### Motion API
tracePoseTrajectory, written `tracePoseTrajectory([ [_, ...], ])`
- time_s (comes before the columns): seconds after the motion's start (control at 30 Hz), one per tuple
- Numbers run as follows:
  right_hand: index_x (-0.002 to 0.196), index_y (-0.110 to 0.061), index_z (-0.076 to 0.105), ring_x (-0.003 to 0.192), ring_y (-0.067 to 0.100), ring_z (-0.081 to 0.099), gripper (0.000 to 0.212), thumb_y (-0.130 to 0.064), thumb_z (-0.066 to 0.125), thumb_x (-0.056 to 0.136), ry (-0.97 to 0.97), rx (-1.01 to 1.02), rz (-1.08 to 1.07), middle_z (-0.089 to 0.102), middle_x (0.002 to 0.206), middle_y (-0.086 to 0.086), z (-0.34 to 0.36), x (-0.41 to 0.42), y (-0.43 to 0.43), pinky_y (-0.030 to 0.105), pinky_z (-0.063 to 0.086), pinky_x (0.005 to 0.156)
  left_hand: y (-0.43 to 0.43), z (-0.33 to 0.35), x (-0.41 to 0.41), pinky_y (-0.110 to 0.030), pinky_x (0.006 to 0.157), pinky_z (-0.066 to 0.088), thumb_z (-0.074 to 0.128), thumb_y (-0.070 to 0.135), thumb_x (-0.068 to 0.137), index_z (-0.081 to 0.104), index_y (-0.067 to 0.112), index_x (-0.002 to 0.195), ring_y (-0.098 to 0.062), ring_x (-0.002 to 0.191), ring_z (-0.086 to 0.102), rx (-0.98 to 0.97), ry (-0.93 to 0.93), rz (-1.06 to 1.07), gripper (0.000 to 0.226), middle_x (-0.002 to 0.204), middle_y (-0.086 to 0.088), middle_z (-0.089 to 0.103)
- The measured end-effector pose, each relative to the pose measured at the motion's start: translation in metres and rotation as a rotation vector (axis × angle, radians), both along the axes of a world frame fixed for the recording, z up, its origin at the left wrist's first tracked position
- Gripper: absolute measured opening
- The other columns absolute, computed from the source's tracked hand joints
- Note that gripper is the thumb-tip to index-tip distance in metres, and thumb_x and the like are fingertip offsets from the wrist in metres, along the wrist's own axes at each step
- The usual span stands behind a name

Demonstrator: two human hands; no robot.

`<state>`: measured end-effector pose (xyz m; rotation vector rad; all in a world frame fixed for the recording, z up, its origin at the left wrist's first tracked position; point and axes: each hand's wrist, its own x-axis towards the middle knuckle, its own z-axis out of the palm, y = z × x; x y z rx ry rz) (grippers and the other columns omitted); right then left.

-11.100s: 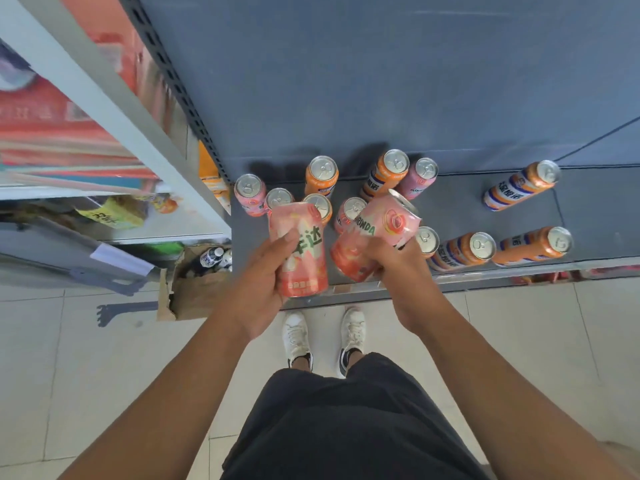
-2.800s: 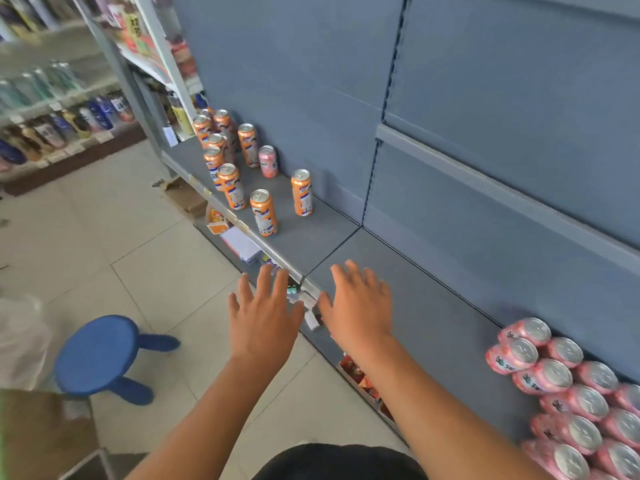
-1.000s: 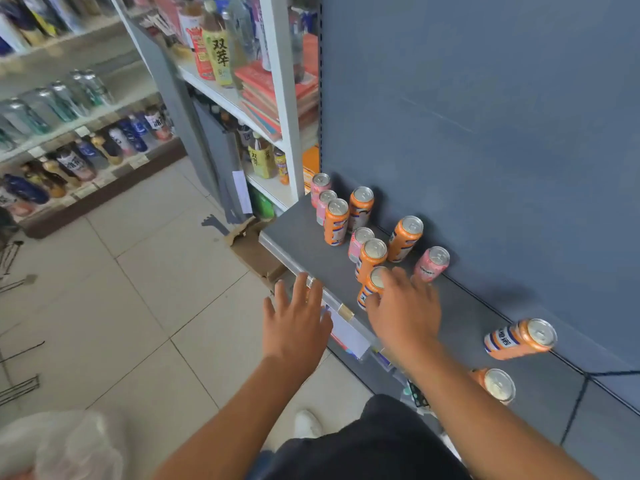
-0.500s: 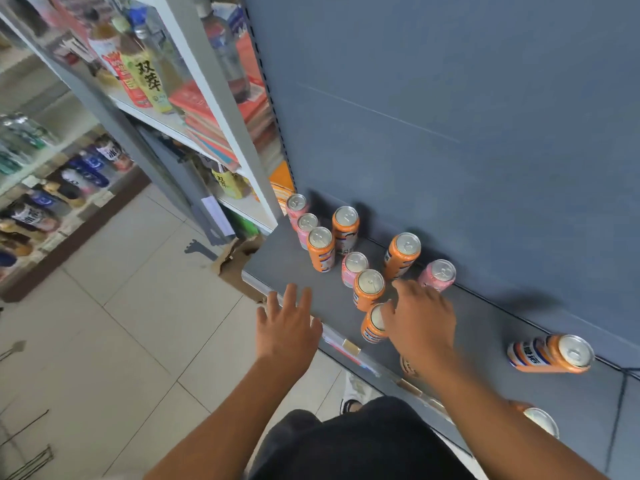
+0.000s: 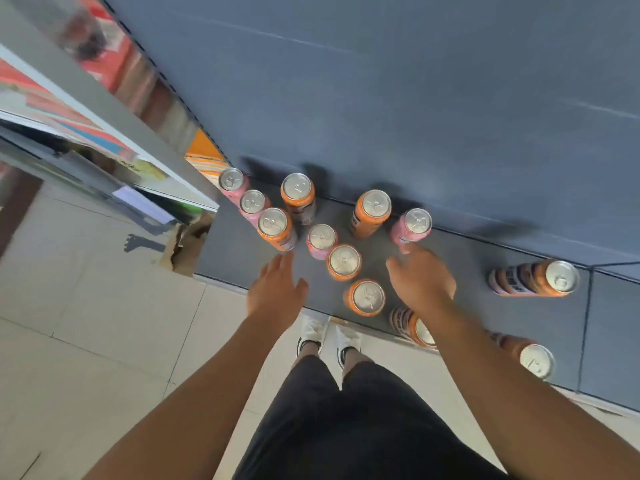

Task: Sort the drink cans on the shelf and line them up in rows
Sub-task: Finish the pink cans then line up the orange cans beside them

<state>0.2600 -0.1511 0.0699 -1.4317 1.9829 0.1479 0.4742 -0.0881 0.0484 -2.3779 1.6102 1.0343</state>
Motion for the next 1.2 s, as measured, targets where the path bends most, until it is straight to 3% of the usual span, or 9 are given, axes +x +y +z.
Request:
tracePoseTrajectory([
  [0.13,0.130,-0.022,0.052,0.115,0.033,0.057,0.042,-0.032,0.052,0.089,-0.040,0.058,-0.209,0.062,0.126,0.008,-0.026,-0.005,-0.008,0.034,0.039,0.078,-0.016,-0.035,0.004,-0.049,0.101,0.041,0.052,0.028,0.097,0.021,0.022,0.153,-0.033,0.135,0.043,0.030,0.140,0.059,0.064,0.154,-0.004,0.039],
  [0.3,0.137,-0.021,0.041,0.097,0.032,0.062,0.063,-0.028,0.066,0.080,-0.173,0.020,-0.406,0.057,0.108,0.004,-0.060,-0.005,-0.020,0.043,0.055,0.080,-0.034,-0.073,-0.003,-0.038,0.073,0.044,0.058,0.016,0.089,0.012,0.030,0.153,-0.038,0.106,0.060,0.032,0.268,0.198,0.080,0.131,-0.013,0.059],
  [0.43,0.141,-0.017,0.030,0.092,0.027,0.059,0.073,-0.026,0.074,0.083,-0.277,0.012,-0.610,0.049,0.109,0.003,-0.080,-0.007,-0.028,0.041,0.054,0.080,-0.042,-0.096,-0.008,-0.029,0.070,0.046,0.071,0.012,0.083,0.013,0.031,0.152,-0.034,0.117,0.056,-0.031,0.398,0.259,0.093,0.142,-0.006,0.051],
  [0.6,0.137,-0.020,0.038,0.089,0.017,0.057,0.068,-0.024,0.077,0.082,-0.380,-0.065,-0.695,0.054,0.114,0.000,-0.105,-0.011,-0.036,0.023,0.042,0.057,-0.053,-0.117,-0.003,-0.047,0.104,0.046,0.085,0.015,0.065,0.037,0.021,0.144,-0.023,0.124,0.054,-0.175,0.566,0.289,0.093,0.132,0.000,0.058],
  [0.7,0.132,-0.021,0.045,0.101,0.017,0.061,0.068,-0.026,0.082,0.074,-0.441,-0.114,-0.698,0.062,0.117,-0.003,-0.114,-0.011,-0.042,0.028,0.047,0.075,-0.063,-0.123,-0.001,-0.046,0.104,0.047,0.086,0.016,0.058,0.046,0.020,0.135,-0.020,0.117,0.057,-0.186,0.626,0.311,0.087,0.123,0.000,0.062],
  [0.8,0.130,-0.024,0.049,0.096,0.010,0.061,0.070,-0.030,0.085,0.070,-0.498,-0.128,-0.741,0.066,0.116,-0.005,-0.120,-0.012,-0.047,0.030,0.047,0.078,-0.073,-0.126,-0.001,-0.045,0.105,0.047,0.090,0.012,0.059,0.050,0.021,0.132,-0.021,0.118,0.056,-0.142,0.655,0.318,0.084,0.123,0.000,0.062],
  [0.9,0.126,-0.020,0.055,0.085,0.002,0.058,0.065,-0.028,0.086,0.069,-0.527,-0.141,-0.715,0.068,0.111,-0.006,-0.119,-0.013,-0.052,0.024,0.044,0.070,-0.076,-0.126,0.000,-0.043,0.105,0.046,0.090,0.005,0.059,0.051,0.019,0.131,-0.020,0.117,0.057,-0.133,0.712,0.352,0.083,0.122,0.000,0.064],
  [1.03,0.103,-0.027,0.062,0.068,-0.003,0.052,0.034,-0.026,0.081,0.076,-0.507,-0.134,-0.724,0.062,0.086,-0.014,-0.109,-0.017,-0.055,0.018,0.040,0.057,-0.074,-0.119,-0.005,-0.043,0.100,0.051,0.091,0.017,0.052,0.057,0.016,0.126,-0.021,0.110,0.063,-0.195,0.752,0.456,0.081,0.116,-0.001,0.068],
  [1.2,0.104,-0.020,0.067,0.057,0.003,0.049,0.038,-0.022,0.081,0.069,-0.509,-0.105,-0.720,0.060,0.076,-0.011,-0.090,-0.014,-0.046,0.012,0.037,0.045,-0.072,-0.101,-0.010,-0.036,0.095,0.055,0.089,0.016,0.061,0.058,0.013,0.127,-0.020,0.108,0.065,-0.241,0.824,0.530,0.073,0.116,-0.006,0.069],
])
